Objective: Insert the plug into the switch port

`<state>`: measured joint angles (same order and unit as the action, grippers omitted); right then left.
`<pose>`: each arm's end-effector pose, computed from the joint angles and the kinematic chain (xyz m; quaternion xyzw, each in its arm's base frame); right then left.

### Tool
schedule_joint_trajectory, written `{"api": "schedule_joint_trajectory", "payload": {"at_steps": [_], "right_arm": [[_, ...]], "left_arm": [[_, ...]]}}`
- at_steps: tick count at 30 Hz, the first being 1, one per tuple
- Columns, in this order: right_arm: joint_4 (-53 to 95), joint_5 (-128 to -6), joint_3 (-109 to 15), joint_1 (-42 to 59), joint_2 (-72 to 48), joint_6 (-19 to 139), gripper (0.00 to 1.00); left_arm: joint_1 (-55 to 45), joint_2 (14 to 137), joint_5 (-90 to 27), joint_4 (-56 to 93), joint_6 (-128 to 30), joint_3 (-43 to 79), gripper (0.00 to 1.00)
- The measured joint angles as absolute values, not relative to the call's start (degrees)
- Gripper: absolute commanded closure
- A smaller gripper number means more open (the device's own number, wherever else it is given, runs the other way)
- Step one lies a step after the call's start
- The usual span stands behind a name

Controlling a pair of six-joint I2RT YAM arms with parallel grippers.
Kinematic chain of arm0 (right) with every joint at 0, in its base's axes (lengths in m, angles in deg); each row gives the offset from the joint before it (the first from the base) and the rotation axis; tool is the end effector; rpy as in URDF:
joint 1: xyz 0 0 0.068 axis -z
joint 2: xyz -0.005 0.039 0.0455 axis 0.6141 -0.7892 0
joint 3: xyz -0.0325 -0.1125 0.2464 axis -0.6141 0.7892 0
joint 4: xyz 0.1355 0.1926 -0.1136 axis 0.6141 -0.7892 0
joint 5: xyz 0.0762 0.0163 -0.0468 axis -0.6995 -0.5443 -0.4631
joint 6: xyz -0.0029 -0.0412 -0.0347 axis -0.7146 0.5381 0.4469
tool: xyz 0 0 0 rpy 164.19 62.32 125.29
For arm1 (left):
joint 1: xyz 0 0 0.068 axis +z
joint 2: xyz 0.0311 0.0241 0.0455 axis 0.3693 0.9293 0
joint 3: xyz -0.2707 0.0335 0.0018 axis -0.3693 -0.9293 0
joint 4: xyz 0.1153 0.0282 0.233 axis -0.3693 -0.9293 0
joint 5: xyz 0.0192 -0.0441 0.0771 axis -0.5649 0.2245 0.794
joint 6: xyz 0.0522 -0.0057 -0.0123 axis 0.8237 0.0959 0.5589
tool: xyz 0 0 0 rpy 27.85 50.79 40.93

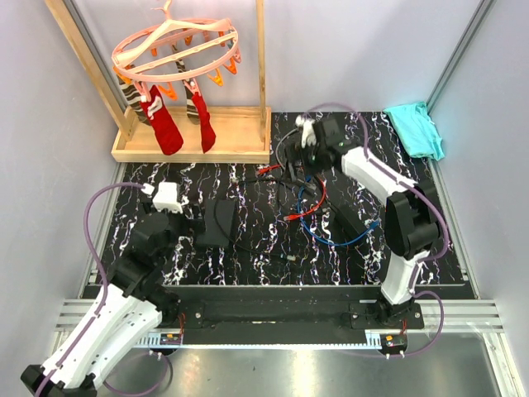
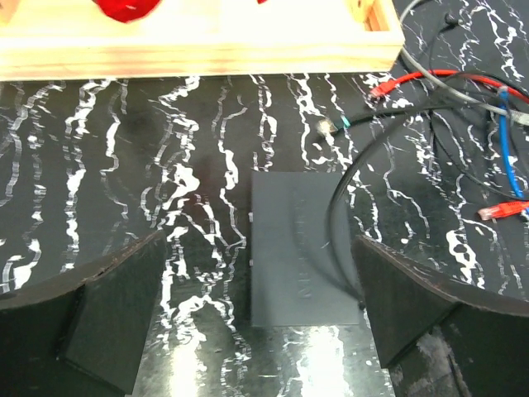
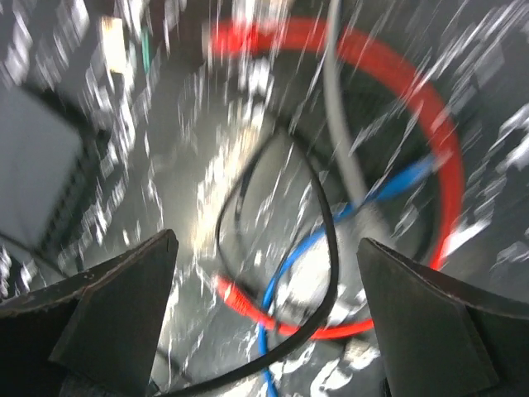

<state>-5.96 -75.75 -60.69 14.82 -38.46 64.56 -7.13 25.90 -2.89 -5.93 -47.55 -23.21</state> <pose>0.3876 0.1757 0.2674 -0.2160 0.8943 0.2077 0.3322 0.1155 -0.0495 0.2773 0.0277 0.8007 -0.0588 0.5956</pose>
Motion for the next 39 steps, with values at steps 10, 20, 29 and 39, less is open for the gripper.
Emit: {"api": "schedule_joint_trajectory", "payload": {"at_steps": [10, 20, 29, 39], "right_arm": [[-4.83, -70.74, -32.80, 8.06, -26.42, 62.51, 0.01], [-3.91, -67.05, -31.47, 6.71, -16.67, 65.28, 0.00], [-2.77, -73.08, -46.20, 6.69, -24.32, 76.67, 0.07], [-2.75, -82.22, -59.51, 5.33, -40.21, 90.50, 0.28]], "left_arm": [[-7.13, 40.91, -6.43, -0.03, -50.40, -18.93, 0.01], [-7.13, 45.37, -8.61, 2.73, -50.74, -16.22, 0.01], [-7.13, 39.91, -9.25, 2.84, -50.70, -16.50, 0.01], [-7.13, 34.29, -8.02, 1.15, -51.49, -18.67, 0.01]]}}
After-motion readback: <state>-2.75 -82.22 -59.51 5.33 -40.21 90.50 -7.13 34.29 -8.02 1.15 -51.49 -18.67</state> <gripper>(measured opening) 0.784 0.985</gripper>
